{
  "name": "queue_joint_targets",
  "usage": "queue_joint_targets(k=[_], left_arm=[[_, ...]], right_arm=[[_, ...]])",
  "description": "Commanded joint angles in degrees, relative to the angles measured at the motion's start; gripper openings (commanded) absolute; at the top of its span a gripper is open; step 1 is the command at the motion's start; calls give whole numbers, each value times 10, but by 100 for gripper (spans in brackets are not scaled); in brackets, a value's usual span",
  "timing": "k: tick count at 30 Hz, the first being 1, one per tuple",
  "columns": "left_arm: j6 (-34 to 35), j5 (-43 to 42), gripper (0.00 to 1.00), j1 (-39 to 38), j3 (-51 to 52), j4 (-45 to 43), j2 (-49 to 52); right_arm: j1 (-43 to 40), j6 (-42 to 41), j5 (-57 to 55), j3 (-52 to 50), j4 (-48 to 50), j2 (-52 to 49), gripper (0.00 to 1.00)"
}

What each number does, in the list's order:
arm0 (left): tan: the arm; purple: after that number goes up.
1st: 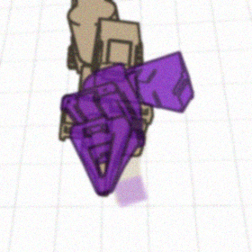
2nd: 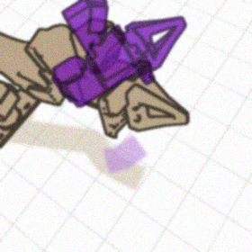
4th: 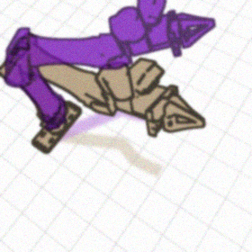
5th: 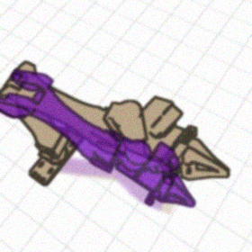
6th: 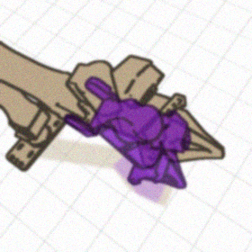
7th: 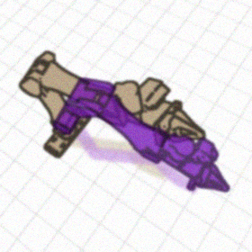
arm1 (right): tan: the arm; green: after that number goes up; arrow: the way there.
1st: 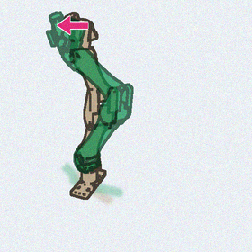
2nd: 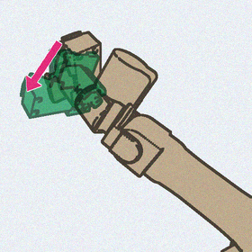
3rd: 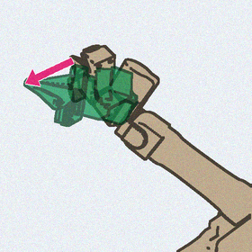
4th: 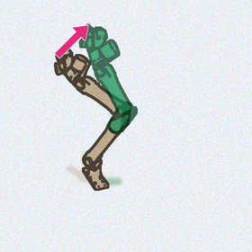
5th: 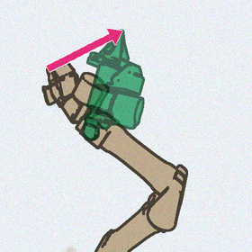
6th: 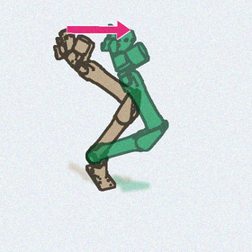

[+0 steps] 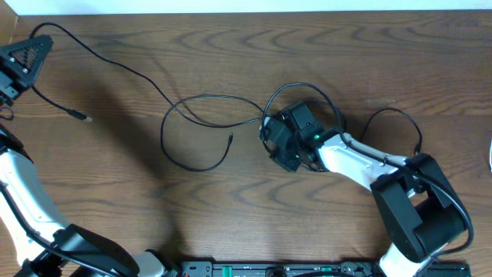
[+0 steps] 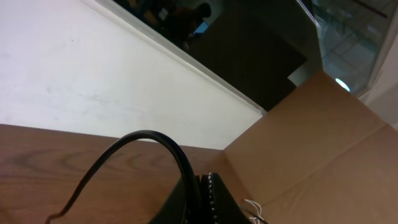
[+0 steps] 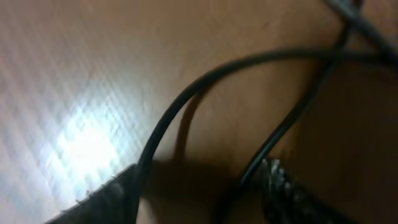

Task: Untangle cables

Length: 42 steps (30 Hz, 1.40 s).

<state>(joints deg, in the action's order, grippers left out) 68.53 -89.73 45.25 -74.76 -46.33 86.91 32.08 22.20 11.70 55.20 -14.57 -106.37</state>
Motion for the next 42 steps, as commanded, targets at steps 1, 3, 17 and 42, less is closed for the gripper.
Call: queue_joint_targets(k=[1,3,17,42], left_arm=[[-10,-3,7,-1,-16,-2,-1],[-10,-3,7,-1,-16,-2,-1],[-10,-3,8,-1,-16,-2,-1],[-10,-3,8,-1,-13,-2,-1]], right_arm=[[-9,-53,-40,-39,-15,-80,62],[-11,-60,-40,-39,-15,-84,59],[-9,-195,-40,-39,-19,-84,1],[-98,-191,-124,407,-329,232,1]])
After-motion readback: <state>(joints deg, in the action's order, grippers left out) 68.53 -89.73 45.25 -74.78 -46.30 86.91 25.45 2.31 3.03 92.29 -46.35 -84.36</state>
